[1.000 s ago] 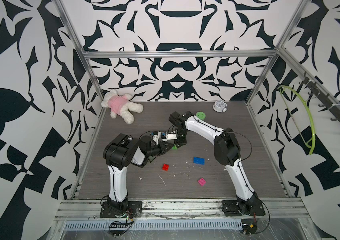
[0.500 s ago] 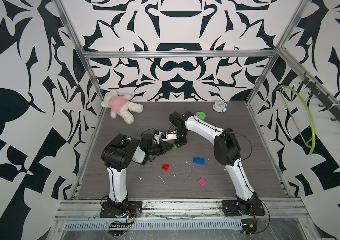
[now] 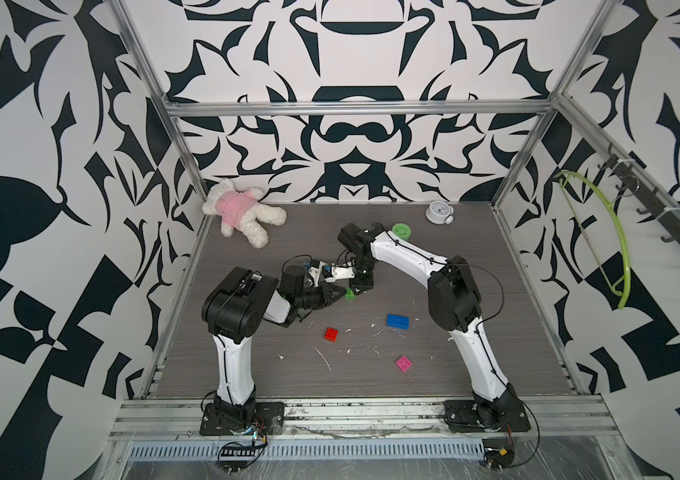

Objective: Assemble the letter y with lego
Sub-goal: Assemble the lego brick with the lego brick.

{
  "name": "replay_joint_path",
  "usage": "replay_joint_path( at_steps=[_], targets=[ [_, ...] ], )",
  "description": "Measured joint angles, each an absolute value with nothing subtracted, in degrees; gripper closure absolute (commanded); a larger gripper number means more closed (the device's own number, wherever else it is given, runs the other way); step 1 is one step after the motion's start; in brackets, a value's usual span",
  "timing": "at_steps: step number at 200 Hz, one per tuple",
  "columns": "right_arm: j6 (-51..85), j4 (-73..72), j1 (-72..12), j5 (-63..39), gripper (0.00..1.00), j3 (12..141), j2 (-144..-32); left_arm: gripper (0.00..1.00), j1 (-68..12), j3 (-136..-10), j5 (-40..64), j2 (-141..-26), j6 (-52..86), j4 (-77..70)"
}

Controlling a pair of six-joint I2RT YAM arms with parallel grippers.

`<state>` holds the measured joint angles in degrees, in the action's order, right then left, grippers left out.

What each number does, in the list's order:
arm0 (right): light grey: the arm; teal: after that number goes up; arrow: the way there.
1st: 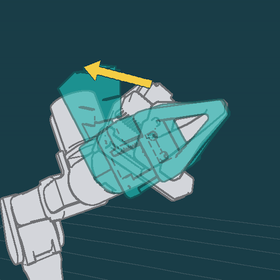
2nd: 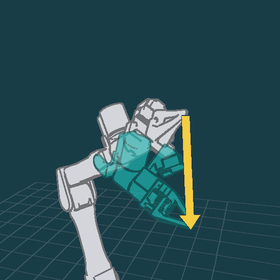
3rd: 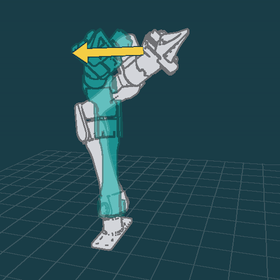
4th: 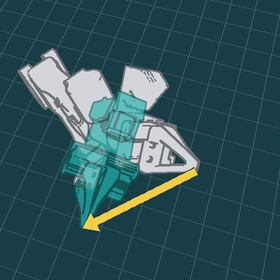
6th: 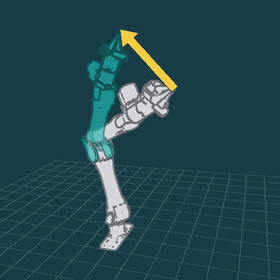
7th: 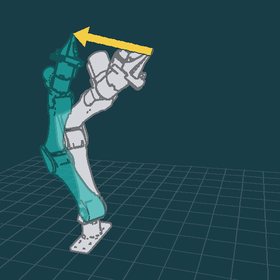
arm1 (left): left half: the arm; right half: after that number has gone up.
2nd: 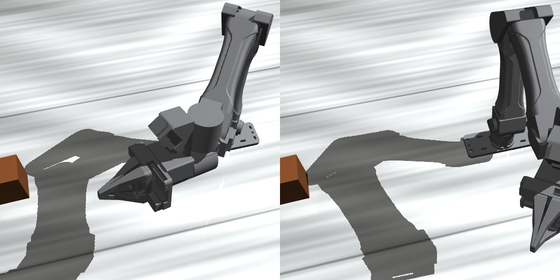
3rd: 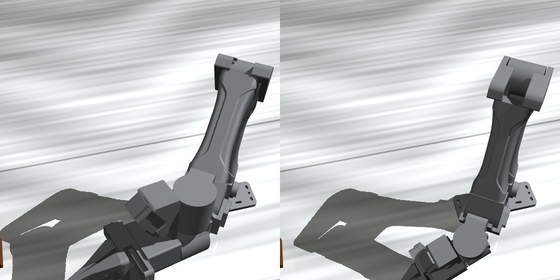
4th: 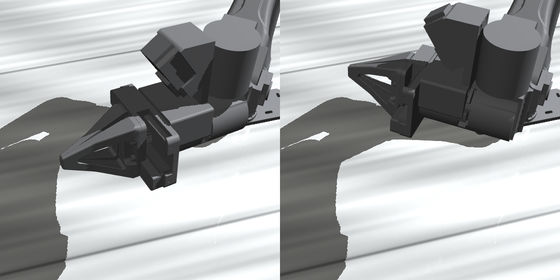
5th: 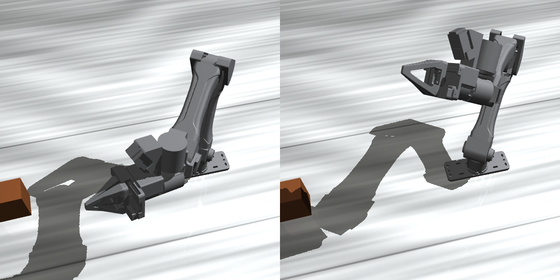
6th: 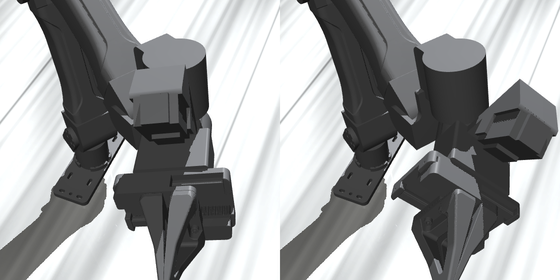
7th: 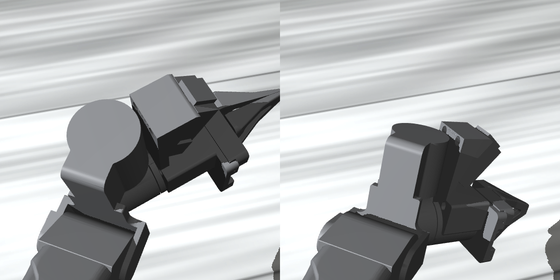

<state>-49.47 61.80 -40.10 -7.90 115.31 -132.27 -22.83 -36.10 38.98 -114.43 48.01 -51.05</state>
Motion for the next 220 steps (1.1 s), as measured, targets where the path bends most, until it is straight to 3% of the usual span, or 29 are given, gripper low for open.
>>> replay_joint_path(
  at_steps=[175,220],
  targets=[
    [-48.1,56.2,-40.8,-10.9,0.51,113.8,-131.9,0.85,-22.7,-36.6,39.4,-114.4,46.0,-50.1],
    [-45.1,51.9,-40.2,-14.0,0.49,108.9,-126.2,0.85,-22.8,-36.8,39.3,-114.5,45.5,-50.0]
  ],
)
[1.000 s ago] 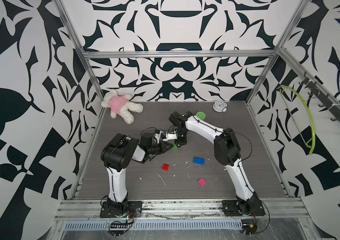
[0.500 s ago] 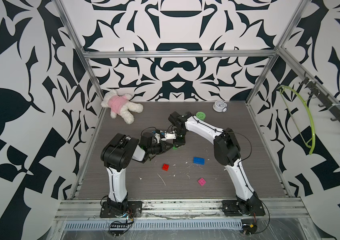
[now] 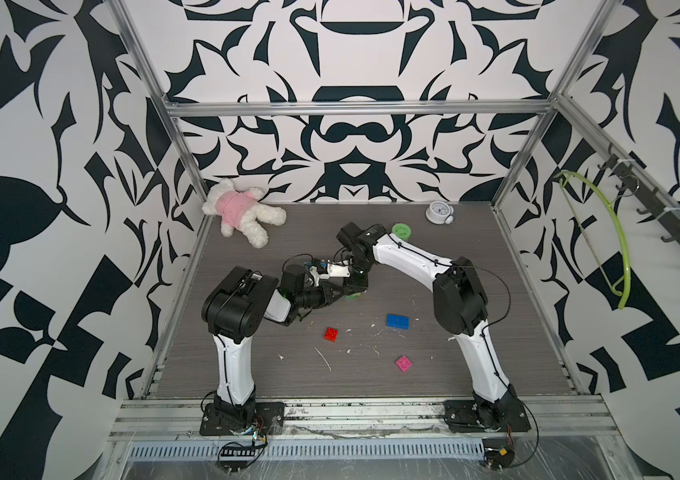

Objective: Assemble the letter y with lego
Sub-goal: Assemble the lego brick with the lego brick.

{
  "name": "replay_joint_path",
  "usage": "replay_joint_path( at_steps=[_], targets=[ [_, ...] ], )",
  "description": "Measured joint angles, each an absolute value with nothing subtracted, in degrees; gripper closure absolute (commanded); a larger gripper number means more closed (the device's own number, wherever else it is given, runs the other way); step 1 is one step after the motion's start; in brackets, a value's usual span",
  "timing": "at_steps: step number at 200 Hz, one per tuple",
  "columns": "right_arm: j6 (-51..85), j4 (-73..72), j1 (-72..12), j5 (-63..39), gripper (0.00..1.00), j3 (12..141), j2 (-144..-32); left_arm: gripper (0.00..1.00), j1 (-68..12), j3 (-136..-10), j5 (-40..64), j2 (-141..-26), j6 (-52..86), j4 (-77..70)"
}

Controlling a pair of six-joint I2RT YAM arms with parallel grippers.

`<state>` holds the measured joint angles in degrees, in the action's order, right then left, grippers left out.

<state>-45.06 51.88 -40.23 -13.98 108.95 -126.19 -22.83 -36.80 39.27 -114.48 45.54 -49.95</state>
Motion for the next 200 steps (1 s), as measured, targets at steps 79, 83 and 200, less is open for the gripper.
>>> replay_joint_path(
  at_steps=[79,83,200],
  targets=[
    [-8.5,30.3,-29.5,-20.1,0.50,88.5,-105.2,0.85,-22.8,-36.9,39.3,-114.4,45.3,-49.7],
    [-5.9,29.6,-28.8,-20.2,0.50,87.7,-104.7,0.85,-22.8,-36.9,39.3,-114.4,45.3,-49.7],
    [33.7,16.7,-25.2,-31.3,0.50,71.6,-105.6,0.85,-22.8,-36.9,39.3,-114.4,45.1,-49.7]
  ],
)
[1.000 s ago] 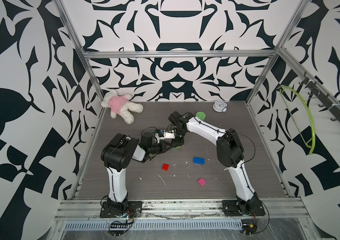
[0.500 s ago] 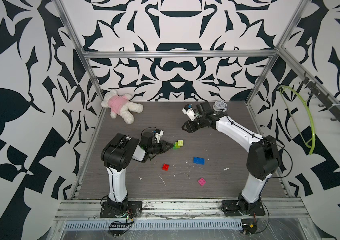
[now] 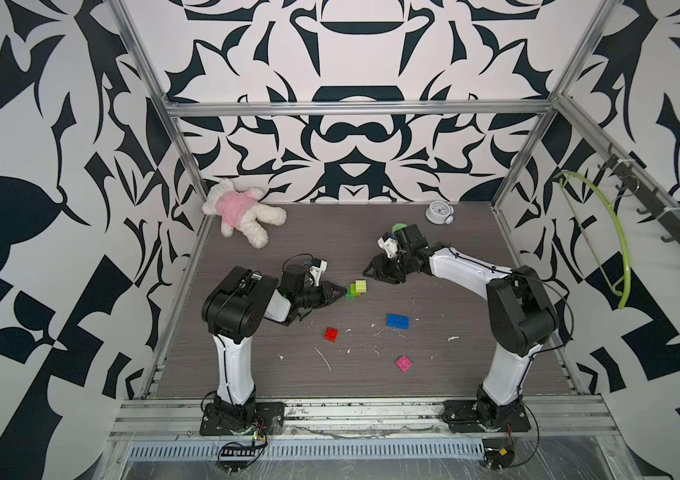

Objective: Assemble the letter y with lego
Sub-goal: Assemble the lego brick with the lego brick, then adjust the lego brick at the center of the board.

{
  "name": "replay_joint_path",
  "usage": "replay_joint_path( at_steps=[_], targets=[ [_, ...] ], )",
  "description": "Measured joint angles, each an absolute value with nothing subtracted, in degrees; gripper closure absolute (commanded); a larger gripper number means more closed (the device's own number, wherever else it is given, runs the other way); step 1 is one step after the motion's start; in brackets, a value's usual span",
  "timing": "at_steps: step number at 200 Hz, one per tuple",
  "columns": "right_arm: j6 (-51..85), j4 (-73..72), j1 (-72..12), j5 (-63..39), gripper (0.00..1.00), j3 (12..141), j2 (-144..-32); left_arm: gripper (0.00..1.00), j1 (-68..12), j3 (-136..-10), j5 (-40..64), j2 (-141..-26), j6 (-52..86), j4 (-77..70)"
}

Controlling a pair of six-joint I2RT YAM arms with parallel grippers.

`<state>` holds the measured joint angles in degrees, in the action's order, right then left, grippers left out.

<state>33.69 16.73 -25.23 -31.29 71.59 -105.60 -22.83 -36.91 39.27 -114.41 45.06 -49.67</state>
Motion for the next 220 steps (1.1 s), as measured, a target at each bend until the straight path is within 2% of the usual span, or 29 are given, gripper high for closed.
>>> replay_joint_path(
  at_steps=[136,220],
  targets=[
    [36.1,15.1,-26.7,-35.6,0.52,70.7,-108.0,0.82,-22.9,-37.0,38.9,-114.3,45.0,-49.4],
    [37.0,14.5,-27.0,-37.1,0.54,70.7,-108.5,0.73,-22.9,-37.0,36.8,-113.5,45.0,-47.9]
  ],
)
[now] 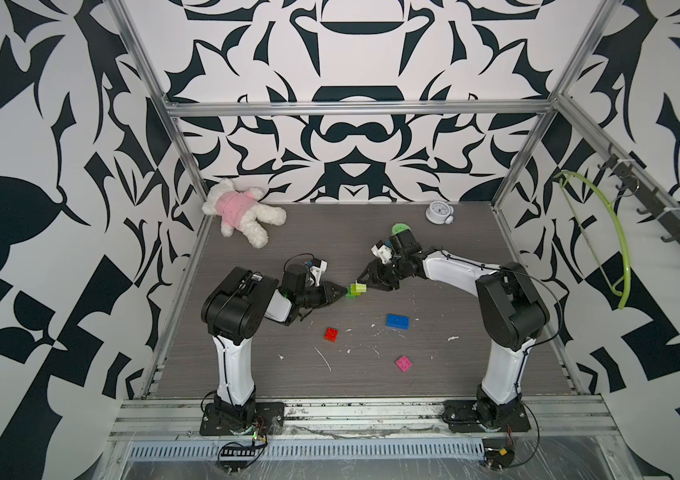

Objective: Assemble the letter y with lego
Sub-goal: Adjust the lego brick at the center of the board.

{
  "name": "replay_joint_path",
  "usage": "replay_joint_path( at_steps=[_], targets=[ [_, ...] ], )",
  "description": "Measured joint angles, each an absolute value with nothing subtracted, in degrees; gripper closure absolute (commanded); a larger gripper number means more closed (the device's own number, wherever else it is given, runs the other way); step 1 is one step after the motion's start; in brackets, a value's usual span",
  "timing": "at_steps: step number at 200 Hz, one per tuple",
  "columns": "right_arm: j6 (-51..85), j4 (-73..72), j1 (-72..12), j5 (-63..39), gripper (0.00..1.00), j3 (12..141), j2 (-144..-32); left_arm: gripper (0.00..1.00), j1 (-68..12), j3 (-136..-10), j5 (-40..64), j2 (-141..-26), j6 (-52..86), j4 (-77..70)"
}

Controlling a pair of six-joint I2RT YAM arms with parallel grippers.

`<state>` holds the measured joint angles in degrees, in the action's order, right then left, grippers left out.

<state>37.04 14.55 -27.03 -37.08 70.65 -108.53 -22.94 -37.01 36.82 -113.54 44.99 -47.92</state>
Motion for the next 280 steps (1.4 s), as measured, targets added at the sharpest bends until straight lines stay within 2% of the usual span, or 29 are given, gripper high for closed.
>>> replay_joint_path(
  at_steps=[102,179,280],
  targets=[
    [37.3,14.2,-27.1,-37.3,0.55,70.7,-108.5,0.60,-22.2,-36.1,37.2,-112.4,45.9,-48.7],
    [37.3,14.2,-27.2,-37.3,0.55,70.7,-108.5,0.42,-22.0,-35.8,38.8,-112.1,48.3,-50.7],
    [37.3,13.8,-27.2,-37.5,0.55,70.7,-108.5,0.42,-22.9,-39.2,38.2,-112.2,47.0,-46.2]
  ],
)
